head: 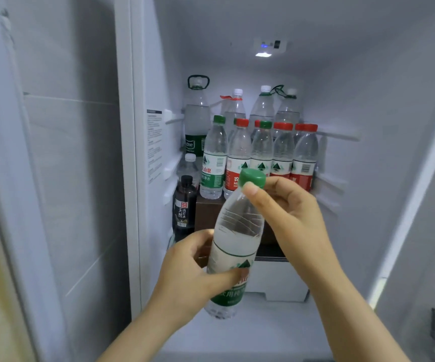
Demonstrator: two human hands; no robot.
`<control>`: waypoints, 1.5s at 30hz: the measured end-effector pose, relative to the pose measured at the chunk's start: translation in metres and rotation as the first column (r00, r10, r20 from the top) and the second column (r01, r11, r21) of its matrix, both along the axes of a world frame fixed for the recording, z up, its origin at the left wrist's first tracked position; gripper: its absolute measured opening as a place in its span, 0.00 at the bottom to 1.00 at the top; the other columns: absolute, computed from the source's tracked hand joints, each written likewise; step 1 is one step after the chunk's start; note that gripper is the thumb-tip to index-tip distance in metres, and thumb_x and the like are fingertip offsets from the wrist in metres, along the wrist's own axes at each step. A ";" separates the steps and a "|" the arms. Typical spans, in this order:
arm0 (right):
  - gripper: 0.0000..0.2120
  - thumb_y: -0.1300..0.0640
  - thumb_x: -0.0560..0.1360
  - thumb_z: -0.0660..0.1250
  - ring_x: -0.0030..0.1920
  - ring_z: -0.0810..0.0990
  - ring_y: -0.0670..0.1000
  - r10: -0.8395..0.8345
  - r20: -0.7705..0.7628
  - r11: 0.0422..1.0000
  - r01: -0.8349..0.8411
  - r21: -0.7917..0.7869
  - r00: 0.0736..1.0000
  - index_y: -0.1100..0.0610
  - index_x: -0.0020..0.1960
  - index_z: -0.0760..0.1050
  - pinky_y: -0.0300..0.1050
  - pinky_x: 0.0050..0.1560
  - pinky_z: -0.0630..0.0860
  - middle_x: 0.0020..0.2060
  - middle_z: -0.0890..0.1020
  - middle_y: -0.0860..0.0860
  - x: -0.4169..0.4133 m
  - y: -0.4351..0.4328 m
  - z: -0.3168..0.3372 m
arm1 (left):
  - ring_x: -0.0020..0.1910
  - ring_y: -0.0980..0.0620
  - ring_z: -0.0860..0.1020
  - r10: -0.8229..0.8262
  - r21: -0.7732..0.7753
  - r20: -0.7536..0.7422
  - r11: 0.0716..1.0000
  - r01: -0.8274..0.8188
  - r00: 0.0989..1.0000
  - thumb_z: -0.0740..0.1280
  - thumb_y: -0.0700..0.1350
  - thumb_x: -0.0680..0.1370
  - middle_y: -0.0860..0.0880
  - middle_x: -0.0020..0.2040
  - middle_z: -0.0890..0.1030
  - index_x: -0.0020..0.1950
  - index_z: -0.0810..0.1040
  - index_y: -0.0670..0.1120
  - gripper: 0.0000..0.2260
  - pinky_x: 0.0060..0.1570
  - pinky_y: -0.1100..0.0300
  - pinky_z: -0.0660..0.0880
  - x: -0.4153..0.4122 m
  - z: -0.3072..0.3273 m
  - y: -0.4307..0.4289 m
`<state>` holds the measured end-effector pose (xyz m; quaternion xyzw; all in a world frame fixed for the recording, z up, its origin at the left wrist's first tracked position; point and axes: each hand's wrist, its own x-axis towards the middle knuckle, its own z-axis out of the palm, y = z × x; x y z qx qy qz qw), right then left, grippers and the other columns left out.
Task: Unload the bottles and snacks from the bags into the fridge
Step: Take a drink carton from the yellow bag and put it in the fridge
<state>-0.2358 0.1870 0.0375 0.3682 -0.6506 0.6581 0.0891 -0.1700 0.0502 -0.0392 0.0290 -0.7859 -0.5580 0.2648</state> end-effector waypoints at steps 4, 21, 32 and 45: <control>0.07 0.54 0.72 0.71 0.45 0.83 0.44 -0.047 0.075 0.999 0.047 -0.005 0.996 0.55 0.49 0.81 0.34 0.45 0.77 0.43 0.85 0.47 -0.028 -0.003 -0.024 | 0.46 0.58 0.83 0.059 0.052 0.029 0.997 -0.060 0.998 0.81 0.47 0.59 0.58 0.46 0.85 0.52 0.81 0.55 0.23 0.48 0.56 0.80 -0.016 -0.014 -0.022; 0.09 0.54 0.73 0.70 0.49 0.78 0.45 -0.242 -0.240 0.742 0.339 0.579 0.940 0.53 0.53 0.80 0.34 0.49 0.72 0.48 0.79 0.46 -0.164 -0.044 -0.175 | 0.42 0.59 0.83 0.369 0.162 -0.008 0.918 -0.363 0.930 0.80 0.44 0.57 0.55 0.44 0.85 0.49 0.81 0.53 0.23 0.42 0.61 0.79 -0.095 -0.040 -0.064; 0.06 0.51 0.73 0.71 0.46 0.77 0.42 -0.306 -0.165 0.772 0.346 0.534 0.938 0.51 0.48 0.83 0.35 0.46 0.72 0.45 0.77 0.41 -0.181 -0.047 -0.204 | 0.44 0.57 0.83 0.512 0.099 -0.036 0.857 -0.506 0.859 0.79 0.41 0.64 0.53 0.47 0.85 0.52 0.81 0.49 0.18 0.44 0.60 0.79 -0.131 -0.048 -0.087; 0.07 0.51 0.72 0.71 0.46 0.77 0.42 -0.305 -0.194 0.781 0.361 0.509 0.932 0.51 0.49 0.83 0.36 0.46 0.73 0.45 0.77 0.41 -0.181 -0.047 -0.208 | 0.47 0.54 0.79 0.566 -0.018 -0.057 0.823 -0.568 0.822 0.75 0.44 0.69 0.50 0.51 0.82 0.56 0.77 0.47 0.17 0.45 0.62 0.74 -0.150 -0.059 -0.092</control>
